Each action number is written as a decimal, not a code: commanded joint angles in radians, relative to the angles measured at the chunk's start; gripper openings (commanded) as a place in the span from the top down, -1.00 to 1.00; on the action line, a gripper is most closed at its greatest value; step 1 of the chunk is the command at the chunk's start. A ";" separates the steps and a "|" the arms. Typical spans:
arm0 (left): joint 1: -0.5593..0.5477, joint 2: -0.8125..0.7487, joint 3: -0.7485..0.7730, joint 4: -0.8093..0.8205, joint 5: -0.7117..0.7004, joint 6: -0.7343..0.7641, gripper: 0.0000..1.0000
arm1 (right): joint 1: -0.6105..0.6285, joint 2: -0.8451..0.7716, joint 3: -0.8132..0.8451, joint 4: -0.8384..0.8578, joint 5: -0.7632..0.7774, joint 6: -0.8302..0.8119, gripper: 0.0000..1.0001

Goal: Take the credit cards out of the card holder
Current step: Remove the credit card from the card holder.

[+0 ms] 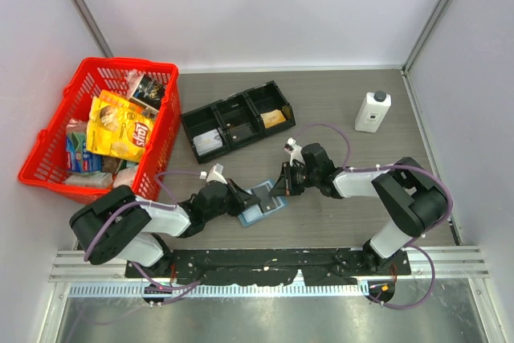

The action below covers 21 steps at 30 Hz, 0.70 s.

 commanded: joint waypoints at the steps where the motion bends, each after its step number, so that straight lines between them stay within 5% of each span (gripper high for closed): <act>1: 0.006 0.020 -0.024 0.142 0.019 0.006 0.81 | -0.004 0.029 -0.032 -0.046 0.058 -0.026 0.98; 10: 0.006 0.070 -0.053 0.335 0.037 0.025 0.79 | -0.009 0.043 -0.032 -0.053 0.061 -0.035 0.98; 14: 0.006 0.075 -0.051 0.355 0.071 0.034 1.00 | -0.009 0.047 -0.034 -0.056 0.061 -0.038 0.98; 21: 0.007 0.028 -0.094 0.309 0.019 0.006 1.00 | -0.014 0.049 -0.034 -0.059 0.064 -0.039 0.98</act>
